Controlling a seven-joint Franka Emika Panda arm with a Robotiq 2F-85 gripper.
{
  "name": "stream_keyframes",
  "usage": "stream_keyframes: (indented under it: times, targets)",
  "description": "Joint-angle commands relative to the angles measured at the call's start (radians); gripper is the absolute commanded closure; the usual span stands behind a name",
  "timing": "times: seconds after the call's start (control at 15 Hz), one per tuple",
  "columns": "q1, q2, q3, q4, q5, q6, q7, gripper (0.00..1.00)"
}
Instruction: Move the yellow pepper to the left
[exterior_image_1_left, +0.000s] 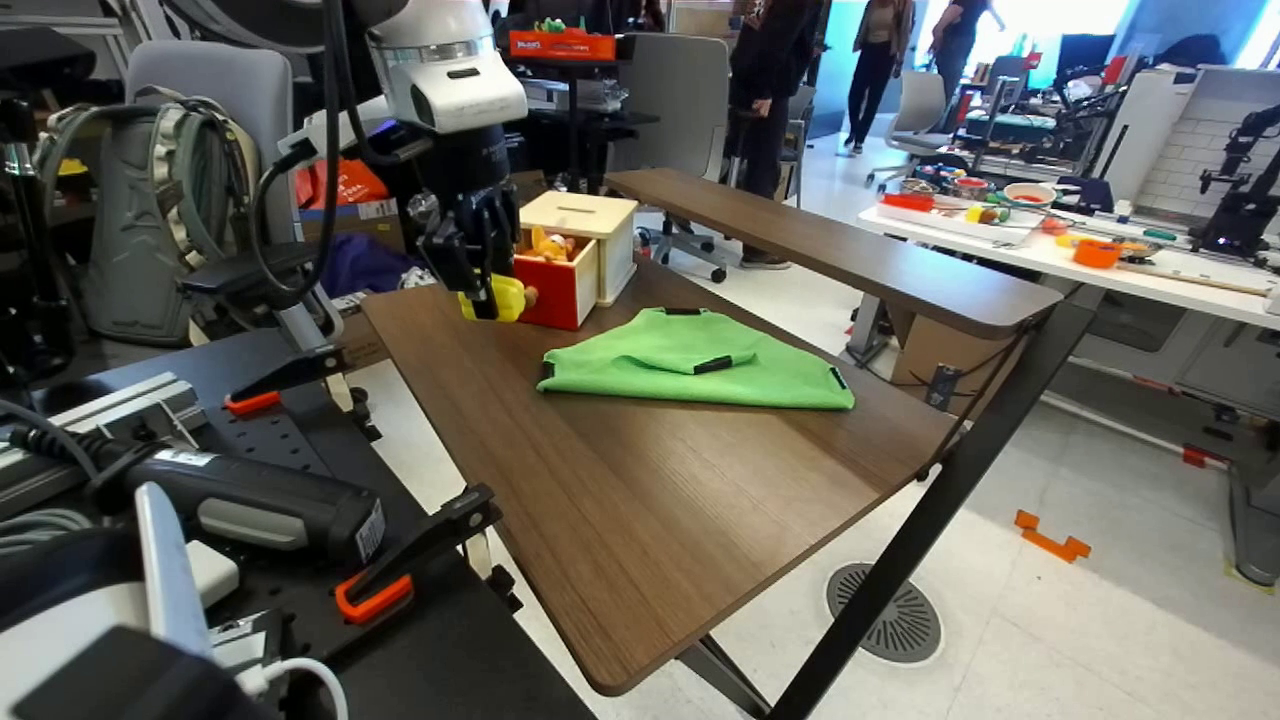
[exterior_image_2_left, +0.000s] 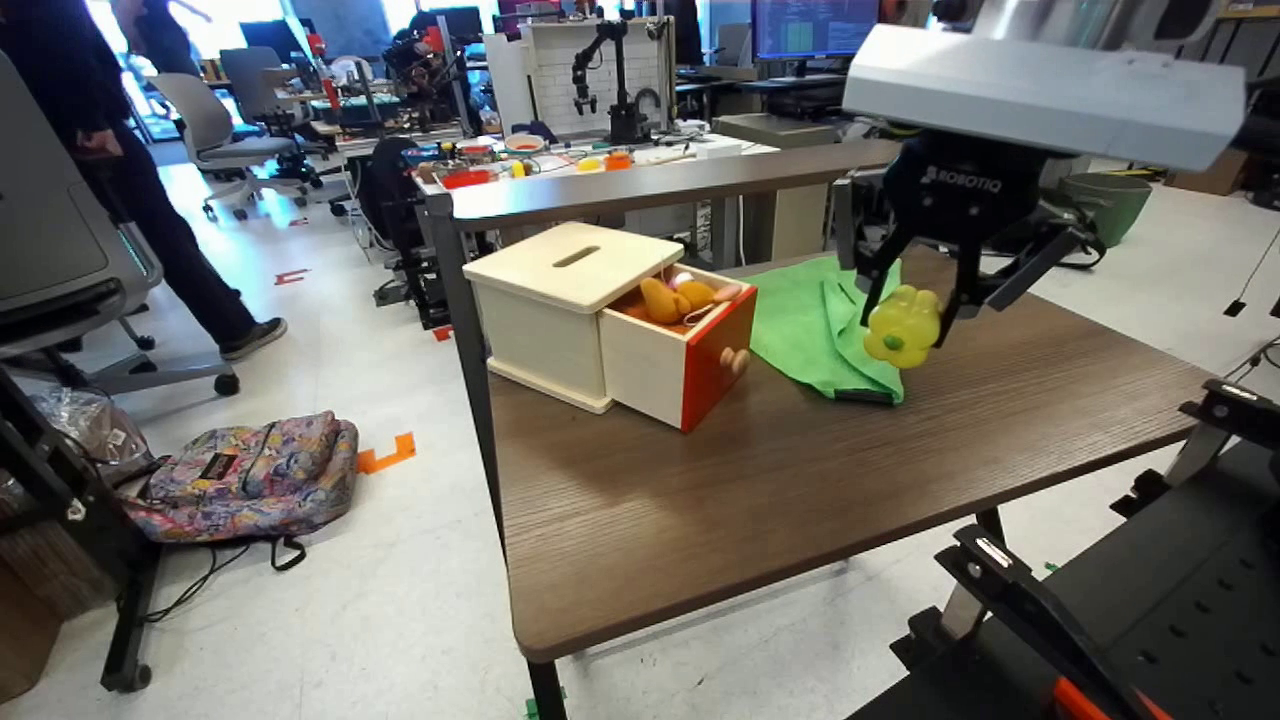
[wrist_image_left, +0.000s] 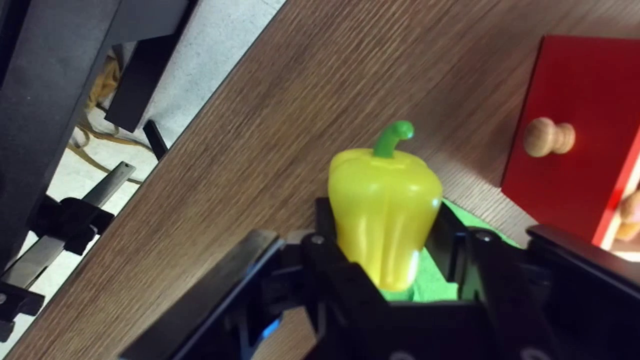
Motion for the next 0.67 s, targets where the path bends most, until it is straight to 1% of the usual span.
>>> stream_keyframes:
  times: [0.0, 0.2, 0.6]
  targets:
    - [-0.02, 0.092, 0.044, 0.1, -0.073, -0.059, 0.057, 0.78]
    - [-0.018, 0.167, 0.048, 0.155, -0.095, -0.08, 0.06, 0.78]
    - [-0.002, 0.282, 0.024, 0.218, -0.106, -0.096, 0.052, 0.78]
